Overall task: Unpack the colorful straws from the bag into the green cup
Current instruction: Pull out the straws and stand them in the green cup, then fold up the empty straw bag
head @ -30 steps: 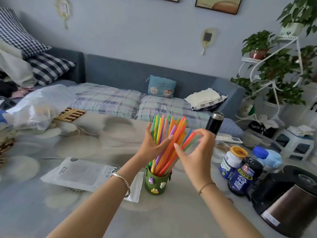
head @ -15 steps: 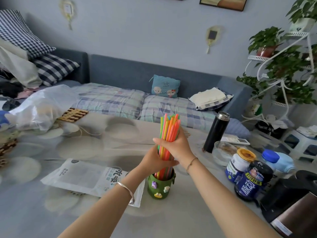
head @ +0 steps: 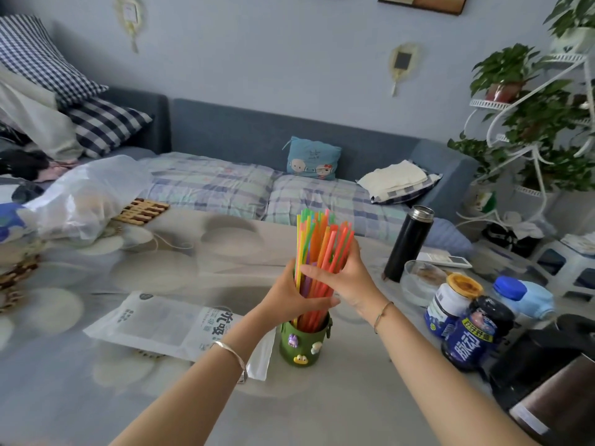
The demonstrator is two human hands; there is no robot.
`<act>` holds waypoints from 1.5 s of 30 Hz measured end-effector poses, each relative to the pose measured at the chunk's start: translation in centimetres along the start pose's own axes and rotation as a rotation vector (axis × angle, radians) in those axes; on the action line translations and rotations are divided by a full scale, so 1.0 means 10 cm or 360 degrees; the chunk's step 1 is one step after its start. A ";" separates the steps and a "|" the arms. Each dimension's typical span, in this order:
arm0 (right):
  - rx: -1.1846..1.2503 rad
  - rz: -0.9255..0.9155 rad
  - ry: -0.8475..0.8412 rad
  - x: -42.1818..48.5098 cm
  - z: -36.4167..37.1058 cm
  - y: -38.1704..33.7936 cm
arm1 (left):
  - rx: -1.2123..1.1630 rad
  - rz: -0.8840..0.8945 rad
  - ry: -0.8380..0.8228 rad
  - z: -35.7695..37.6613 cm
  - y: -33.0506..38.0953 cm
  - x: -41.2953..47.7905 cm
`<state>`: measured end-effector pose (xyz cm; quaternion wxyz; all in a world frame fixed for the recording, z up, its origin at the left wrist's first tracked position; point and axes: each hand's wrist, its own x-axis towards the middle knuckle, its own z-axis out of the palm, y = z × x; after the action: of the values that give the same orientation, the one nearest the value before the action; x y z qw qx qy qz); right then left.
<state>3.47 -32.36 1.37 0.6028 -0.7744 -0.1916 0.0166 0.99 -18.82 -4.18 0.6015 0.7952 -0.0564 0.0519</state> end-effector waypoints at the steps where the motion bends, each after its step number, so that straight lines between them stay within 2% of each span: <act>1: 0.0003 0.0019 -0.0019 -0.03 0.00 0.03 | -0.0002 -0.0012 0.0003 -0.01 -0.02 -0.03; 7: -0.0074 0.0250 -0.0008 -0.30 0.02 0.29 | 0.0177 -0.0215 -0.0007 -0.19 -0.22 -0.21; 11: -0.0181 0.0077 0.0259 -0.53 0.05 0.37 | 0.0447 -0.0297 -0.0041 -0.36 -0.30 -0.41; 15: -0.0353 -0.0104 0.0507 -0.80 0.17 0.47 | 0.1181 -0.0325 -0.0086 -0.62 -0.50 -0.63; 18: -0.0418 -0.0150 0.0605 -1.03 0.37 0.57 | 0.1451 -0.0525 -0.0124 -0.77 -0.73 -0.79; 20: -0.0398 -0.0230 0.0608 -1.15 0.48 0.62 | 0.1518 -0.0603 -0.0186 -0.81 -0.86 -0.90; 22: -0.0313 -0.0229 0.0476 -1.24 0.59 0.65 | 0.1540 -0.0626 -0.0220 -0.80 -0.96 -0.96; 24: -0.0307 -0.0112 0.0318 -1.32 0.74 0.69 | 0.1520 -0.0651 -0.0216 -0.79 -1.04 -1.02; 27: -0.0248 0.0333 0.0164 -1.41 0.96 0.77 | 0.1473 -0.0690 -0.0173 -0.74 -1.09 -1.06; 29: -0.0017 0.0646 0.0166 -1.36 1.08 0.77 | 0.1397 -0.0734 -0.0145 -0.73 -1.08 -1.07; 31: 0.0212 0.0829 0.0201 -1.28 1.17 0.72 | 0.1352 -0.0784 -0.0201 -0.74 -1.06 -1.09; 34: 0.0620 0.1039 0.0067 -1.24 1.32 0.63 | 0.1382 -0.0790 -0.0333 -0.77 -0.97 -1.15; 35: 0.0639 0.1031 0.0048 -1.26 1.35 0.61 | 0.1290 -0.0793 -0.0300 -0.79 -0.91 -1.17; 37: 0.0548 0.0893 0.0081 -1.28 1.36 0.55 | 0.1037 -0.0684 -0.0047 -0.86 -0.73 -1.16; 41: 0.0304 0.0394 0.0008 -1.35 1.19 0.25 | 0.0972 -0.0147 0.0449 -1.11 -0.21 -1.14; 43: 0.0145 0.0131 0.0000 -1.37 1.06 0.04 | 0.0870 -0.0002 0.0429 -1.22 0.09 -1.15; 45: 0.0069 -0.0071 0.0133 -1.38 0.91 -0.19 | 0.0663 0.0051 0.0346 -1.24 0.40 -1.19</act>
<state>-12.16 -27.86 -2.17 0.6270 -0.7568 -0.1831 -0.0249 -11.54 -7.68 1.23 0.4261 0.8909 0.0080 0.1573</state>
